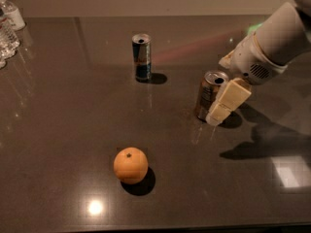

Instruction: Move orange can near orange

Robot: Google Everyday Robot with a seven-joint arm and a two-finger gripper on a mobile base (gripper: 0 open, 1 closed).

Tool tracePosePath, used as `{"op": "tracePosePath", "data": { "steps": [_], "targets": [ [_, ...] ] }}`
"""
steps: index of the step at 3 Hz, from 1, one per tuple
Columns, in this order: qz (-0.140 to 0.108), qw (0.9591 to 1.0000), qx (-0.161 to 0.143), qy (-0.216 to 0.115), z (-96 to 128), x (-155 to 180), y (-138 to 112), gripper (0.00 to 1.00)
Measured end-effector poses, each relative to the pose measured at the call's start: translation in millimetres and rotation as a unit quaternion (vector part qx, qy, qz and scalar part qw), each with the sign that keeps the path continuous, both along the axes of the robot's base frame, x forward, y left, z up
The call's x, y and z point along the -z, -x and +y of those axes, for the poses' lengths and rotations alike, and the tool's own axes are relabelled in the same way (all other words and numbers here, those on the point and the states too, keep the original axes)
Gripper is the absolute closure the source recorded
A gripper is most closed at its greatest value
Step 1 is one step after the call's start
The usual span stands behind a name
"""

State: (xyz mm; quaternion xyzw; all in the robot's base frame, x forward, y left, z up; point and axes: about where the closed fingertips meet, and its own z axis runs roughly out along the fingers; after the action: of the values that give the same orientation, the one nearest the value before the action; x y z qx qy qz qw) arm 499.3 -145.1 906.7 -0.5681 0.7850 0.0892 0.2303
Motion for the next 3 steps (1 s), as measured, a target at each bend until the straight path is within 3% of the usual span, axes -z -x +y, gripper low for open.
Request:
{"op": "tracePosePath", "data": {
  "steps": [1,3],
  "targets": [
    [0.008,1.0000,-0.004,-0.001,10.5,7.0,-5.3,0.13],
    [0.011,0.9999,-0.011,-0.006,18.8,4.8,-6.1,0.59]
  ]
}}
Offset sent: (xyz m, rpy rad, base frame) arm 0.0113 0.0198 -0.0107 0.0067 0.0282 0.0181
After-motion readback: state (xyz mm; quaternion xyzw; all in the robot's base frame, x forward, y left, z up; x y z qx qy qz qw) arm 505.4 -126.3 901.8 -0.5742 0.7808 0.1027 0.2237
